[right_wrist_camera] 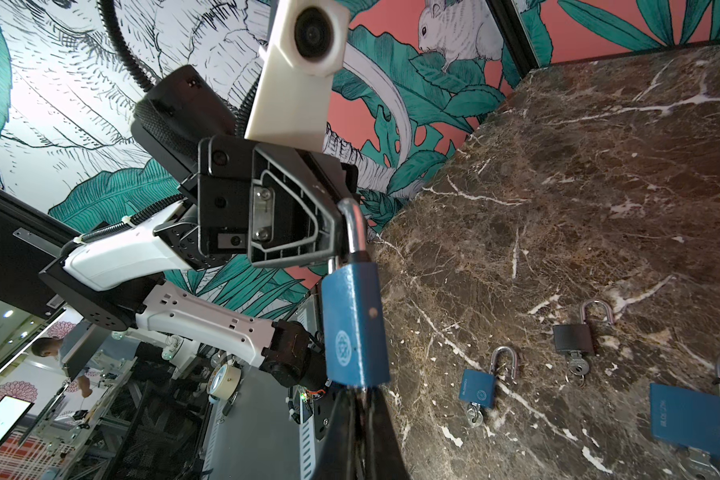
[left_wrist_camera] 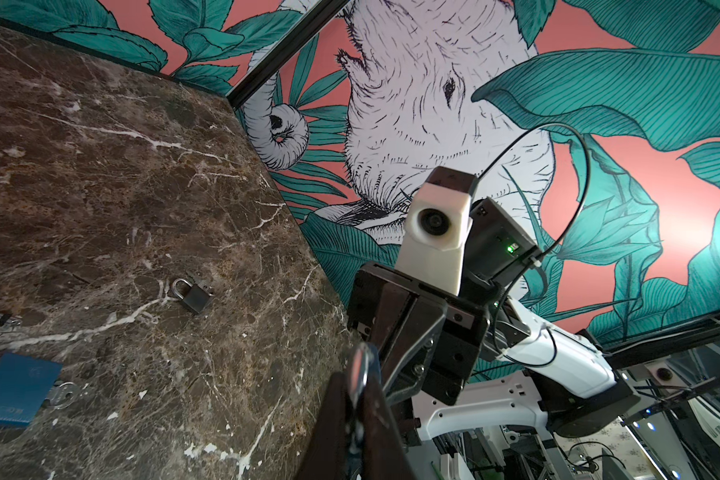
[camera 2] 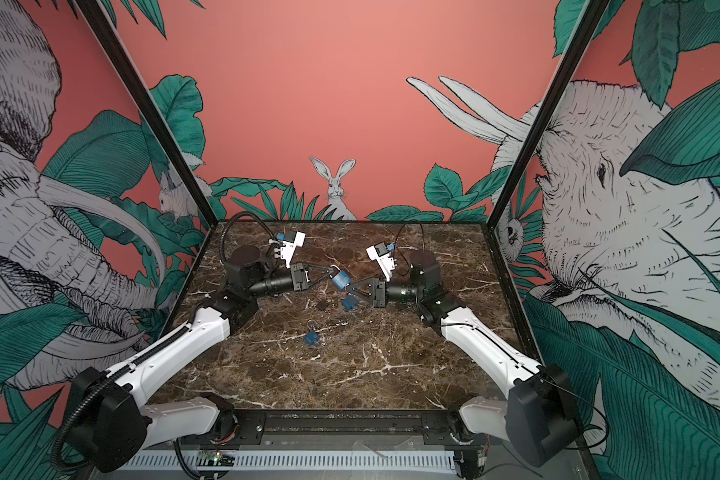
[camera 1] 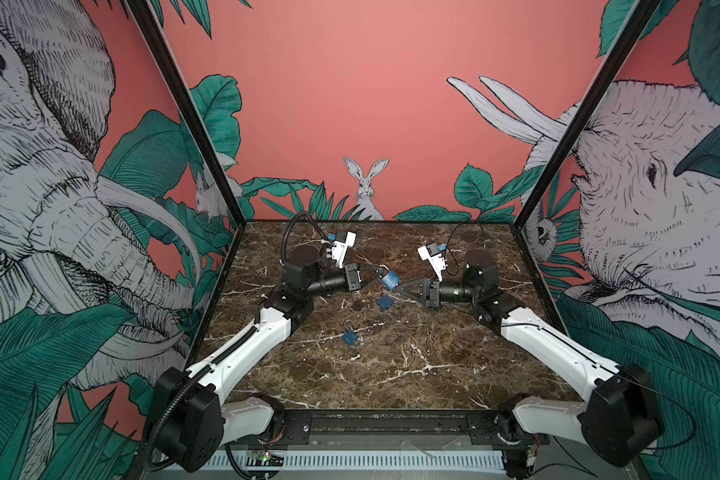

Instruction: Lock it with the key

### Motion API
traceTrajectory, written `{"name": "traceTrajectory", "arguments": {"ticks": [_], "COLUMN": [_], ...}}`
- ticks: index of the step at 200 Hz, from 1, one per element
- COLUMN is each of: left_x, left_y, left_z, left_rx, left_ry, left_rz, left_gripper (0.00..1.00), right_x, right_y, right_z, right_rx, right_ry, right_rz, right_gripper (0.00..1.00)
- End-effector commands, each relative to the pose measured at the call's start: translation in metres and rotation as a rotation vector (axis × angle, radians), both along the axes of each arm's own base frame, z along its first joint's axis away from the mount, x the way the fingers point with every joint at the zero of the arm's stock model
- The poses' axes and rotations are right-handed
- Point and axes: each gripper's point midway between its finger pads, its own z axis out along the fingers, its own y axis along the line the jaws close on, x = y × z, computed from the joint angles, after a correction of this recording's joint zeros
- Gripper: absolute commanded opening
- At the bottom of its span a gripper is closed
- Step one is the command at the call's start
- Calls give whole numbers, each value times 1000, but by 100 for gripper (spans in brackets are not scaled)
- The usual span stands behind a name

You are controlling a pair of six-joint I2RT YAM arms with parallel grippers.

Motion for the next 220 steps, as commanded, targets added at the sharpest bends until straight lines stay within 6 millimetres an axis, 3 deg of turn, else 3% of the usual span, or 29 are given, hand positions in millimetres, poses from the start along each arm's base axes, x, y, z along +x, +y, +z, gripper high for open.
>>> {"name": "traceTrajectory", "arguments": {"ticks": [1, 116, 220], "left_x": [24, 29, 43], "left_y": [23, 40, 54], "left_z": [57, 77, 78], "left_rx": [-119, -172, -178], "left_ry": [-150, -181, -185], "left_rz": [152, 214, 257], "left_gripper": [0, 0, 0], "right_x": [-16, -22, -29], "right_y": [-2, -5, -10], "right_z": [-12, -18, -22], "right_rx": [-14, -24, -28], "right_ry": [44, 51, 72], "right_rz": [45, 50, 44], "right_gripper": [0, 0, 0]}}
